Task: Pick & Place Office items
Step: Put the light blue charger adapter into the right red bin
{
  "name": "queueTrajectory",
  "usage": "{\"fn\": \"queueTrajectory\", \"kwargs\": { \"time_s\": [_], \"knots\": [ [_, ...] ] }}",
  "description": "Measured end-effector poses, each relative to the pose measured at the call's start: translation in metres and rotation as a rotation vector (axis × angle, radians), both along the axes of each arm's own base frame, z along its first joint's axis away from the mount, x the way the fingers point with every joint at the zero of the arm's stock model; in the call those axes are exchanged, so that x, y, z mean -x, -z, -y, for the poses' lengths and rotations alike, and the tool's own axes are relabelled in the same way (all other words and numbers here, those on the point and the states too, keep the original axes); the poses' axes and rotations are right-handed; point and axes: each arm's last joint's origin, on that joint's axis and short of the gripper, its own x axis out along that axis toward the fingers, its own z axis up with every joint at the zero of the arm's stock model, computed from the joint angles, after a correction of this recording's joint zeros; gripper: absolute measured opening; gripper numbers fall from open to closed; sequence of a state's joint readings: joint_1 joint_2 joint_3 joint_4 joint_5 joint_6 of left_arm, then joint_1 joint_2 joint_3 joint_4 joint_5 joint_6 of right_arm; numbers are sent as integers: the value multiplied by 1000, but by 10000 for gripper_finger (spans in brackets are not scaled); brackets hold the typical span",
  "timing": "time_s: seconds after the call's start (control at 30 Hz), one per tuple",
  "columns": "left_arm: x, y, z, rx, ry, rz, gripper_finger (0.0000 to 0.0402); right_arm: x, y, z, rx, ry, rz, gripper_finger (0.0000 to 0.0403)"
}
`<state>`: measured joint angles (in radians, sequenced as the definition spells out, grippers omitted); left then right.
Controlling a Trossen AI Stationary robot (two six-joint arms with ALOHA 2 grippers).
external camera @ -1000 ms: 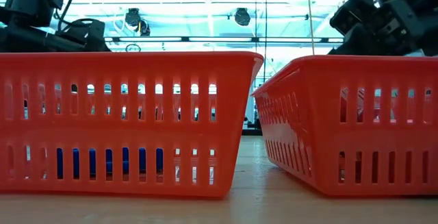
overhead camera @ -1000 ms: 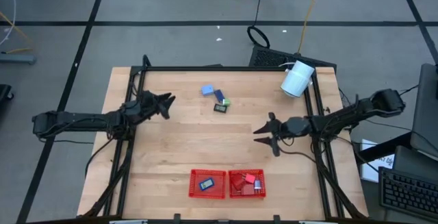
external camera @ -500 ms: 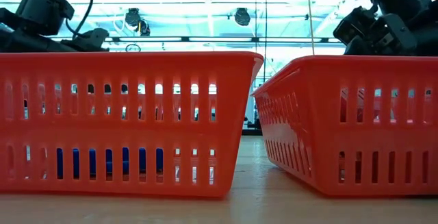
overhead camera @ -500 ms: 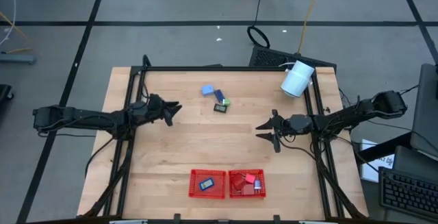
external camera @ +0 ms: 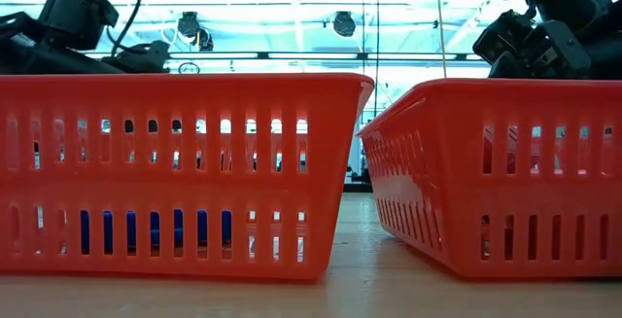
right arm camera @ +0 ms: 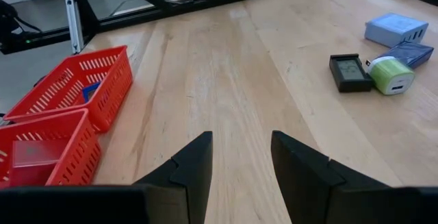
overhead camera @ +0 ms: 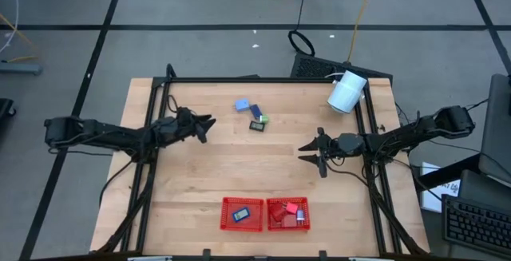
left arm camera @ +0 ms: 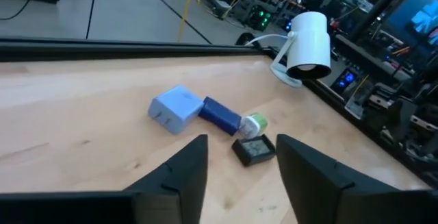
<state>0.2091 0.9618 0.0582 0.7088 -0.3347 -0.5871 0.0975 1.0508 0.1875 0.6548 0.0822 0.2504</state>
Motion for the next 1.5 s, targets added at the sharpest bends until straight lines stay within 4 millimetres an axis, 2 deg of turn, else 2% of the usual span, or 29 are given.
{"fn": "queueTrajectory", "kwargs": {
  "time_s": [0.2,0.37,0.53,0.73,0.83,1.1,1.3,1.5],
  "knots": [
    [-31,-13,-7,-10,-2,-61,261,0,0,0,0,1,0,139],
    [-72,-24,-25,-45,41,-316,325,0,-1,0,-6,3,14,139],
    [-110,-30,-58,-25,127,-589,355,0,-1,0,-30,9,15,139],
    [-140,-37,-97,-48,170,-754,363,0,-1,0,-30,7,14,139],
    [-149,-37,-114,-21,180,-801,363,0,-1,0,-31,5,14,139],
    [-163,-22,-148,68,221,-905,363,0,-1,0,-24,1,14,139],
    [-168,-8,-158,95,303,-912,363,0,-1,0,-19,-1,10,139],
    [-164,5,-162,84,296,-1005,363,0,-1,0,-3,-5,7,139]
  ]
}}
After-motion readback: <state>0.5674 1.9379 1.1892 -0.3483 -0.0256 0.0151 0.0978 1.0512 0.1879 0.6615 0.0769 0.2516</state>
